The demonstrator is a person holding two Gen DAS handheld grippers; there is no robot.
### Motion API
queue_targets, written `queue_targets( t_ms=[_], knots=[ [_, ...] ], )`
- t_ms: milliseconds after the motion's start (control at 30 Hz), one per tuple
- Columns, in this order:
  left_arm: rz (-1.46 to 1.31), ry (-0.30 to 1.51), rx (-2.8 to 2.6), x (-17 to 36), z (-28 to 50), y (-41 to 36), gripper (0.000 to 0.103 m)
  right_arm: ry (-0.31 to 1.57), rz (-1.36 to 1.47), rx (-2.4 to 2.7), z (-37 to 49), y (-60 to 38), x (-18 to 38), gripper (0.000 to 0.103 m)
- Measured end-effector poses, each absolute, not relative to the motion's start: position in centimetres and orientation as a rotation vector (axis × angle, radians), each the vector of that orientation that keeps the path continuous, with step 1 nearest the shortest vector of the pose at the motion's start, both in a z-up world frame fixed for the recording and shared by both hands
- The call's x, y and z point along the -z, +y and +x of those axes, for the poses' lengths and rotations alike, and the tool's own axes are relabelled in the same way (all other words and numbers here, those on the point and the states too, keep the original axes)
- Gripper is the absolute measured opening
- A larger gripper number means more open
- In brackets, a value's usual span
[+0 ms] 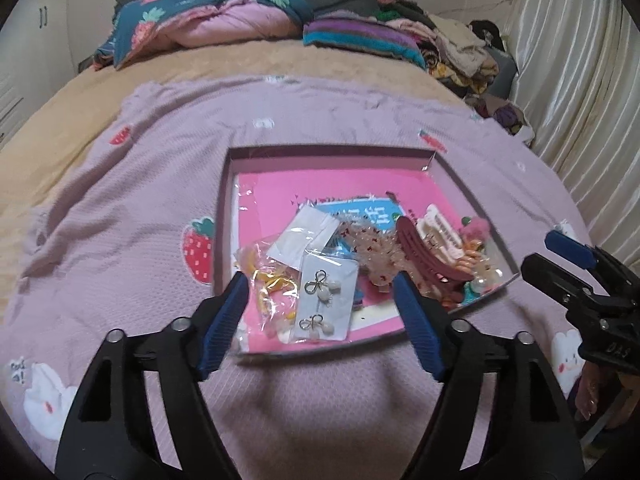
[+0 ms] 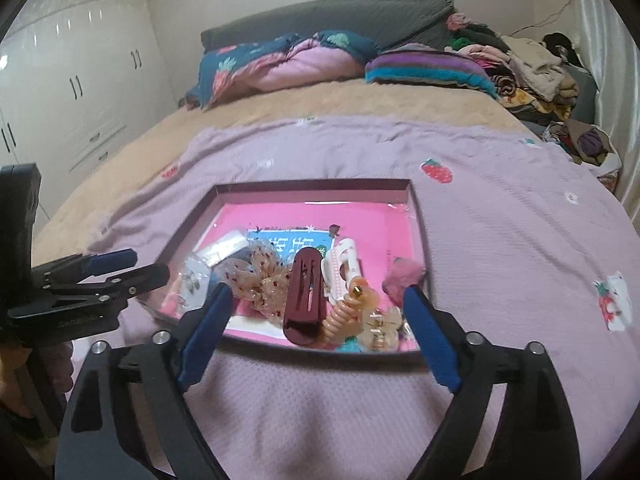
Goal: Organize jewelry
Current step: 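Open both grippers over the tray and withdraw them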
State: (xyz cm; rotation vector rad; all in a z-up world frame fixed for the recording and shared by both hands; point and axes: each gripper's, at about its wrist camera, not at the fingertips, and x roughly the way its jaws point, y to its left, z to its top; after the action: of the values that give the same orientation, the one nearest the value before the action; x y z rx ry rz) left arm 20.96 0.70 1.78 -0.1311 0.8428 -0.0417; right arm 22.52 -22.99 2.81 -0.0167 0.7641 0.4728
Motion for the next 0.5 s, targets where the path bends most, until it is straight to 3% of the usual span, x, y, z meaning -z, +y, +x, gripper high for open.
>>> queue_targets(
  t_ms=[300, 500],
  knots=[
    [-0.132, 0.782, 0.040, -4.5, 16.6, 0.0, 0.092, 0.720, 0.012, -0.451, 18.5, -25.4, -4.9, 0.098],
    [-0.118, 0.782, 0.040, -4.3, 14.5, -0.8, 0.093, 0.719, -0.010, -0.437, 16.6, -26.1, -4.7, 0.099]
  ],
)
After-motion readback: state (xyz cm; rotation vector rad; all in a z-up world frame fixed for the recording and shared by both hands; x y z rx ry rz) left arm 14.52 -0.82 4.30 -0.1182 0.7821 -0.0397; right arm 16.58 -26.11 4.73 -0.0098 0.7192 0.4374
